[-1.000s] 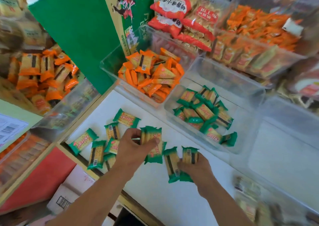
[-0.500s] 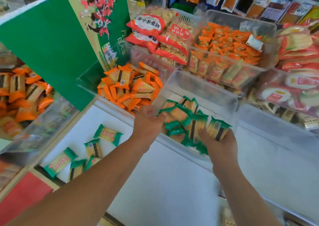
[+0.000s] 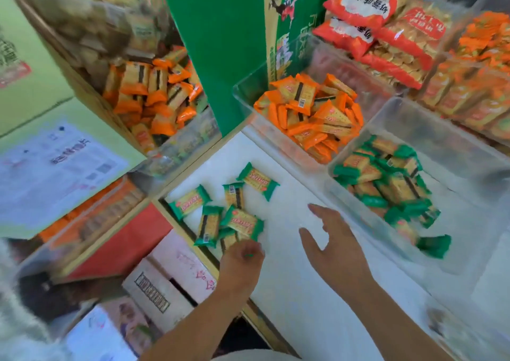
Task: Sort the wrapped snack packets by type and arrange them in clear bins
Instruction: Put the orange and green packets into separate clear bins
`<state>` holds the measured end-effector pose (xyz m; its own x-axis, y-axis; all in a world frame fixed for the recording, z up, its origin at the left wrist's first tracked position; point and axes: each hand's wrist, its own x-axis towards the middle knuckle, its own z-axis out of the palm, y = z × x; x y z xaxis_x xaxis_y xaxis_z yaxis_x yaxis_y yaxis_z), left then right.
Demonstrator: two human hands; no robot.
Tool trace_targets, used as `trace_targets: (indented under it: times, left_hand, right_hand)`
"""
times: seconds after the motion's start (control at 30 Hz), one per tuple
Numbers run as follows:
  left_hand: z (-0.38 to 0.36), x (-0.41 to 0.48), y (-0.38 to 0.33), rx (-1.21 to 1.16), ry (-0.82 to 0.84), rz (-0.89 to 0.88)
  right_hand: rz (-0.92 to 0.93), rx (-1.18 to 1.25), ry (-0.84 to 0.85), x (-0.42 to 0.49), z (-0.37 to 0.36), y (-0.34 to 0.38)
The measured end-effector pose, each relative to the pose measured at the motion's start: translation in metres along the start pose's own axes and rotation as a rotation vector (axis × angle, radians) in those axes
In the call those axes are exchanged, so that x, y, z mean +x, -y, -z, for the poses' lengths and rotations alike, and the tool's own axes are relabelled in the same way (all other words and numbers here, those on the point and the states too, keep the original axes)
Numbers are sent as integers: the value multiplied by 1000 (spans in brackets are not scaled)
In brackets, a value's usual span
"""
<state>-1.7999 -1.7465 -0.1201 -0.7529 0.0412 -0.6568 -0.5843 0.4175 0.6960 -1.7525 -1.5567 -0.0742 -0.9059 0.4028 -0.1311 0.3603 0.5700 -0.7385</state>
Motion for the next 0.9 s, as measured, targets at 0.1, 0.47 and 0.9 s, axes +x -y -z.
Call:
trace_targets:
  times: [0.1,0.47,0.9]
  left_hand:
    - [47,20,9,140,-299,-120]
    - [90,90,20,687,-172,-137]
    - [143,155,-1,862,-343,-344]
  right_hand:
    - [16,-53,240,-2,-55,-6]
    - [62,-359,362,119,-134,22]
    - [-185,-189,217,168,-141,10]
